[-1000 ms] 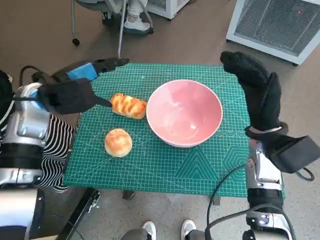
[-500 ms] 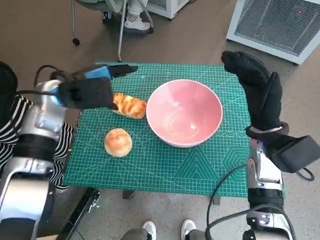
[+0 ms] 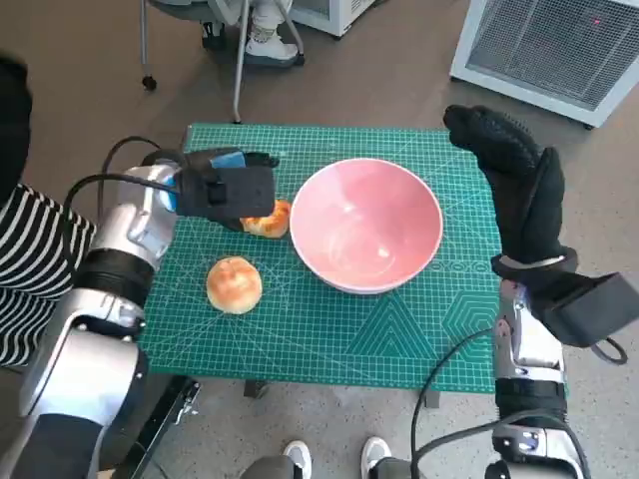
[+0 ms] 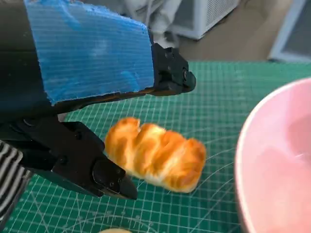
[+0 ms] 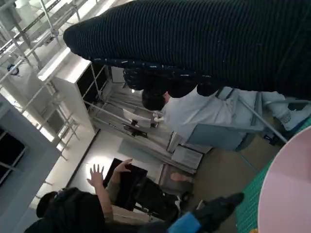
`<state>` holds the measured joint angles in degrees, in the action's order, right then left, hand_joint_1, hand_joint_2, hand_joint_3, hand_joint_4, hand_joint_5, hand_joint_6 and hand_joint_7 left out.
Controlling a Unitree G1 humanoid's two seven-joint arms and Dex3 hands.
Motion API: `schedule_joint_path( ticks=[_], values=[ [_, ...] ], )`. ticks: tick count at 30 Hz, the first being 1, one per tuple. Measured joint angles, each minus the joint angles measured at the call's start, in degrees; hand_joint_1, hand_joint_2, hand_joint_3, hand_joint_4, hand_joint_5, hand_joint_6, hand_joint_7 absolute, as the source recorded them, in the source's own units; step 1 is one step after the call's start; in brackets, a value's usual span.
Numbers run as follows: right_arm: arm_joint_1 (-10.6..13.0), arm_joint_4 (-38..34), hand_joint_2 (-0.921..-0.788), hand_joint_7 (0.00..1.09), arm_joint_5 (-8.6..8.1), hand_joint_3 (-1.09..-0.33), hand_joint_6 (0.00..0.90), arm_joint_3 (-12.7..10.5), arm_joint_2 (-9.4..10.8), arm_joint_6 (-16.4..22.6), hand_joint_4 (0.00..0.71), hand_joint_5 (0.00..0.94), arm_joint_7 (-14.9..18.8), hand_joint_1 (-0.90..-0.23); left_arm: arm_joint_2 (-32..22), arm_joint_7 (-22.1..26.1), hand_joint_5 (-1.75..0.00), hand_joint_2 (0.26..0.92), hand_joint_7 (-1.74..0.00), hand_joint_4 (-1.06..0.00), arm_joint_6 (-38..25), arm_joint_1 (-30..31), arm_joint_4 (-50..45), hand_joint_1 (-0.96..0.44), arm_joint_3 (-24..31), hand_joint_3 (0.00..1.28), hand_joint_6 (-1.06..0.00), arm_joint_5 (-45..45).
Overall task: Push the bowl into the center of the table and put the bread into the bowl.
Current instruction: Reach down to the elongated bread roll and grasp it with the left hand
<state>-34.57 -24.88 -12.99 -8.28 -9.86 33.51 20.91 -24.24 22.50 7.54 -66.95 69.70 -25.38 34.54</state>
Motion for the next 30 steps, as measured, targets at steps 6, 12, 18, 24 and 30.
schedule_joint_path(
  ticks=[6, 12, 18, 24, 30],
  values=[
    [0.48, 0.75, -0.921, 0.5, -0.12, -0.728, 0.084, 0.0, -0.16, -0.41, 0.209, 0.0, 0.0, -0.825, 1.61, -1.95, -0.04, 0.741, -0.06, -0.24, -0.34, -0.05, 2.65, -0.08, -1.14, 0.03, -0.41, 1.16],
    [1.01, 1.67, -0.921, 0.5, -0.15, -0.726, 0.079, 0.02, -0.18, -0.91, 0.203, 0.0, 0.0, -0.827, 2.46, -4.3, -0.06, 0.762, -0.09, -0.4, -0.31, -0.04, 3.97, -0.04, -2.33, 0.03, -0.55, 1.97],
    [1.72, 2.06, -0.921, 0.49, -0.16, -0.727, 0.068, 0.03, -0.18, -1.15, 0.196, 0.0, 0.0, -0.83, 2.56, -7.47, -0.08, 0.79, -0.16, -0.63, 0.38, 0.01, 4.78, -0.02, -4.04, 0.03, -0.7, 3.76],
    [1.82, 2.48, -0.921, 0.49, -0.14, -0.729, 0.065, 0.03, -0.18, -1.16, 0.191, 0.0, -0.01, -0.83, 2.55, -10.57, -0.28, 0.844, -0.63, -0.82, 1.31, 0.11, 5.61, 0.0, -5.6, 0.02, -0.69, 5.24],
    [1.94, 2.53, -0.921, 0.49, -0.14, -0.729, 0.067, 0.03, -0.18, -1.16, 0.189, 0.0, -0.01, -0.83, 2.5, -13.08, -1.07, 0.913, -1.13, -0.73, 2.69, 0.16, 5.74, 0.0, -6.4, 0.06, -0.62, 5.89]
  ],
)
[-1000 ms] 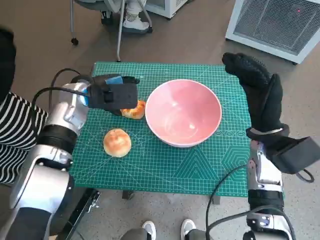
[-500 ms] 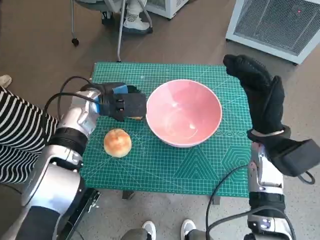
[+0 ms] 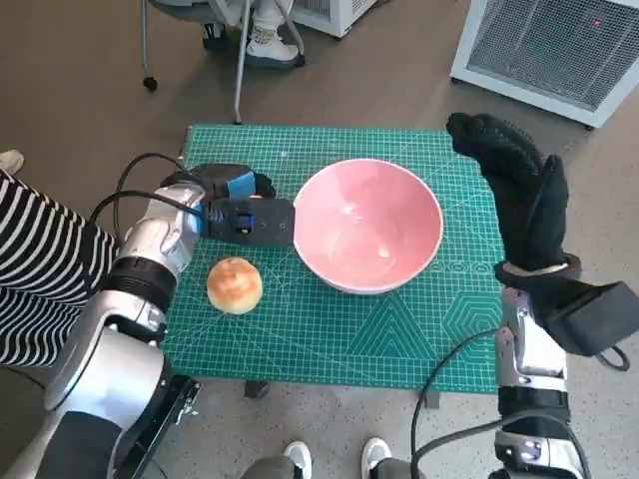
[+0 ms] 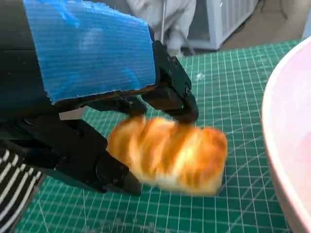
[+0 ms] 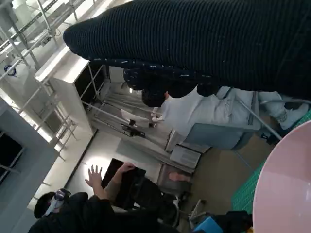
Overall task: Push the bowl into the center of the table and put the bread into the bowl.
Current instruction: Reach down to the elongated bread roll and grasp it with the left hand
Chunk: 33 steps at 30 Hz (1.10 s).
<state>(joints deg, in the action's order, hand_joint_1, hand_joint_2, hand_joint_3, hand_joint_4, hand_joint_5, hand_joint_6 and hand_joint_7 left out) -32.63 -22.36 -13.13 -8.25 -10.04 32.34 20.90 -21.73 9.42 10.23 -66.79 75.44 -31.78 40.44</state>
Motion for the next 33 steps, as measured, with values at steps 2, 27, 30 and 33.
schedule_joint_path(
  ticks=[2, 27, 30, 33],
  values=[
    [0.07, 0.0, -0.921, 0.49, -0.01, -0.728, 0.067, 0.0, 0.0, 0.0, 0.188, 0.0, 0.0, -0.83, -0.04, -0.64, -1.1, 0.917, -1.14, -0.73, 0.54, 0.12, 0.1, 0.0, -0.15, 0.05, -0.62, 0.03],
    [0.69, 0.27, -0.921, 0.49, -0.3, -0.727, 0.072, -0.01, 0.09, 0.01, 0.189, 0.0, 0.02, -0.829, -2.37, -6.86, -1.15, 0.92, -1.17, -0.69, 4.04, 1.16, 0.21, 0.0, -0.78, 0.06, -0.64, 0.02],
    [0.96, 0.37, -0.921, 0.49, -0.51, -0.727, 0.075, -0.05, 0.09, 0.01, 0.189, 0.0, 0.03, -0.829, -3.63, -8.05, -1.09, 0.919, -1.16, -0.73, 5.52, 1.12, -0.74, 0.0, 0.2, 0.03, -0.66, -0.28],
    [1.14, 0.38, -0.921, 0.49, -0.61, -0.726, 0.076, -0.07, 0.08, 0.01, 0.189, 0.001, 0.05, -0.829, -5.47, -9.76, -1.06, 0.918, -1.17, -0.75, 7.11, 1.07, -2.69, 0.0, 1.62, 0.02, -0.66, -0.73]
  ],
)
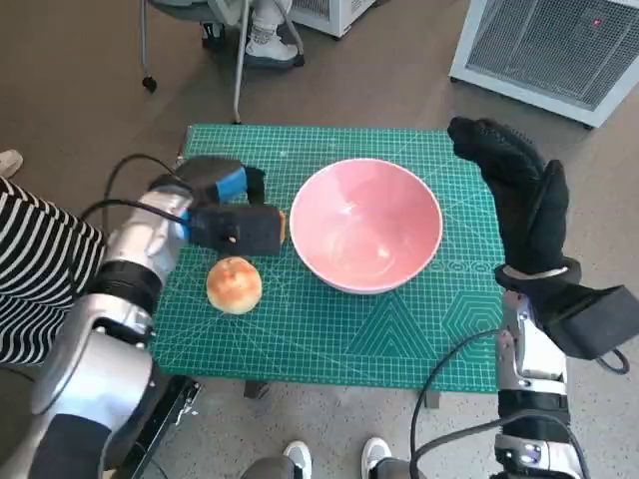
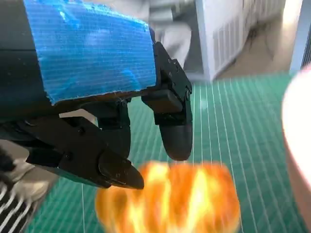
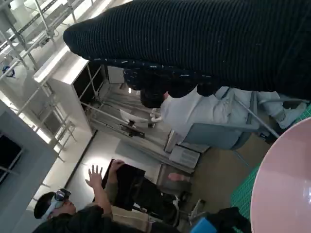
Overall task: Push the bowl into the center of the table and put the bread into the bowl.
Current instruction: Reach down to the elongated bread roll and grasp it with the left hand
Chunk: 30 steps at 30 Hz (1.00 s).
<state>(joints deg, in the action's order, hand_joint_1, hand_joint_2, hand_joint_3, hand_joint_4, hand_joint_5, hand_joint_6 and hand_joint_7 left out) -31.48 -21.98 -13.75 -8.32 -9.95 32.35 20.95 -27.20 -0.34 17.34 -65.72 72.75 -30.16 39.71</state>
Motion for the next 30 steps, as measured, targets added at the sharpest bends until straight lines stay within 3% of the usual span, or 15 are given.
schedule_joint_path(
  ticks=[10, 19, 30],
  values=[
    [0.12, -0.01, -0.921, 0.49, -0.09, -0.727, 0.077, -0.07, 0.04, 0.01, 0.189, 0.0, 0.18, -0.827, -4.34, -4.12, -0.99, 0.909, -1.15, -0.82, 4.07, -0.32, -9.76, 0.0, 5.81, 0.01, -0.68, -2.76],
    [0.1, -0.16, -0.921, 0.49, -0.09, -0.733, 0.078, -0.05, 0.21, 0.09, 0.194, 0.003, 0.36, -0.818, -6.29, -5.42, -0.96, 0.908, -1.16, -0.85, 5.68, 2.93, -27.05, 0.0, 12.23, 0.01, -0.66, -6.29],
    [0.16, -0.14, -0.921, 0.49, -0.12, -0.737, 0.079, -0.12, 0.23, 0.07, 0.203, 0.006, 0.58, -0.814, -6.07, -0.67, -0.96, 0.907, -1.16, -0.85, 3.54, 9.29, -43.57, 0.0, 15.47, 0.0, -0.67, -7.54]
  ],
)
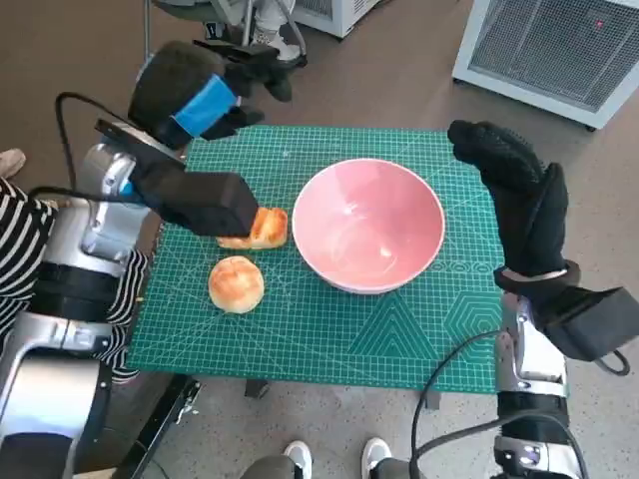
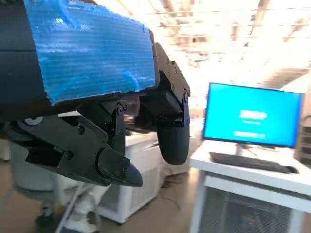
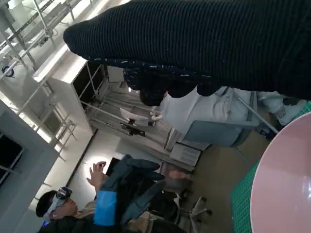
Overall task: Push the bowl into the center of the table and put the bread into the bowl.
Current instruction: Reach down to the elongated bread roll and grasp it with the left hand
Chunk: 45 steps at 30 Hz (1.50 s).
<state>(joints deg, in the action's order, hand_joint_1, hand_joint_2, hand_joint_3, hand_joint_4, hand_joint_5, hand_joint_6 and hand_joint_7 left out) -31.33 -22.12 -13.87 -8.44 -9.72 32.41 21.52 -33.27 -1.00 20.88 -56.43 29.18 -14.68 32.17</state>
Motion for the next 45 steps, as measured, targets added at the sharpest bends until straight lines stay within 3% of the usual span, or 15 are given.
schedule_joint_path(
  ticks=[3, 4, 5, 6, 7, 8, 11, 13, 17, 23, 33, 45],
  values=[
    [0.13, 0.05, -0.921, 0.5, 0.0, -0.736, 0.081, -0.01, 0.02, 0.0, 0.205, 0.006, 0.01, -0.814, 0.14, 3.81, -1.01, 0.915, -1.15, -0.82, -1.57, 1.25, -3.9, 0.0, 0.56, 0.01, -0.64, -1.8],
    [0.16, 0.07, -0.921, 0.5, 0.0, -0.736, 0.081, -0.01, 0.04, 0.0, 0.205, 0.006, 0.01, -0.814, 0.15, 5.05, -0.87, 0.864, -0.97, -0.71, -2.23, 1.58, -4.87, -0.02, 0.75, 0.01, -0.53, -2.26],
    [0.19, 0.1, -0.921, 0.5, 0.0, -0.736, 0.081, -0.01, 0.06, 0.0, 0.205, 0.006, 0.01, -0.814, 0.17, 7.03, -0.8, 0.846, -0.88, -0.68, -3.58, 1.88, -6.03, -0.03, 0.99, 0.01, -0.5, -3.26],
    [0.21, 0.11, -0.921, 0.5, 0.0, -0.736, 0.081, -0.02, 0.07, 0.0, 0.206, 0.007, 0.01, -0.815, 0.16, 9.19, -0.6, 0.807, -0.7, -0.52, -5.06, 2.09, -7.0, -0.06, 1.14, 0.0, -0.36, -3.92],
    [0.21, 0.12, -0.921, 0.5, 0.0, -0.736, 0.081, -0.03, 0.07, 0.02, 0.206, 0.007, 0.0, -0.815, 0.14, 11.47, -0.52, 0.793, -0.63, -0.47, -6.85, 2.24, -7.98, -0.07, 1.17, 0.0, -0.31, -4.44],
    [0.21, 0.16, -0.921, 0.5, 0.01, -0.736, 0.081, -0.03, 0.07, 0.02, 0.207, 0.007, 0.0, -0.816, 0.1, 13.97, -0.3, 0.757, -0.45, -0.29, -8.88, 2.38, -8.81, -0.1, 1.17, 0.01, -0.17, -5.05],
    [0.21, 0.38, -0.921, 0.5, 0.04, -0.735, 0.082, -0.05, 0.07, 0.07, 0.207, 0.006, 0.0, -0.817, -0.18, 21.06, -0.1, 0.719, -0.28, -0.1, -14.93, 2.46, -10.6, -0.17, 0.98, 0.0, -0.06, -5.4],
    [0.21, 0.55, -0.921, 0.5, 0.05, -0.734, 0.082, -0.08, 0.06, 0.13, 0.207, 0.006, 0.0, -0.817, -0.57, 25.73, -0.05, 0.709, -0.24, -0.05, -18.84, 2.47, -11.66, -0.2, 0.63, 0.0, -0.03, -5.4],
    [0.25, 0.64, -0.921, 0.5, 0.05, -0.734, 0.083, -0.18, 0.06, 0.2, 0.206, 0.005, -0.01, -0.817, -1.93, 34.77, -0.01, 0.702, -0.21, -0.01, -25.86, 2.91, -14.56, -0.25, -0.29, 0.0, -0.02, -5.38],
    [0.55, 0.39, -0.921, 0.49, 0.06, -0.734, 0.083, -0.46, 0.07, 0.45, 0.205, 0.004, -0.02, -0.817, -2.76, 37.79, 0.0, 0.702, -0.18, 0.0, -27.78, 5.18, -16.34, -0.34, -0.38, 0.0, 0.0, -5.37],
    [0.54, 0.0, -0.921, 0.49, 0.19, -0.74, 0.082, -0.37, 0.48, 0.5, 0.205, 0.003, -0.24, -0.816, -1.85, 36.42, 0.0, 0.707, -0.16, 0.0, -27.29, 5.94, -10.74, -0.38, -2.28, 0.0, -0.01, -3.74],
    [0.52, -0.7, -0.921, 0.49, 0.15, -0.743, 0.082, -0.5, 0.42, 0.49, 0.205, 0.002, -0.24, -0.815, 2.78, 30.77, 0.0, 0.713, -0.14, 0.0, -23.84, 3.4, 8.64, -0.4, -6.28, 0.01, -0.03, -0.51]
  ],
)
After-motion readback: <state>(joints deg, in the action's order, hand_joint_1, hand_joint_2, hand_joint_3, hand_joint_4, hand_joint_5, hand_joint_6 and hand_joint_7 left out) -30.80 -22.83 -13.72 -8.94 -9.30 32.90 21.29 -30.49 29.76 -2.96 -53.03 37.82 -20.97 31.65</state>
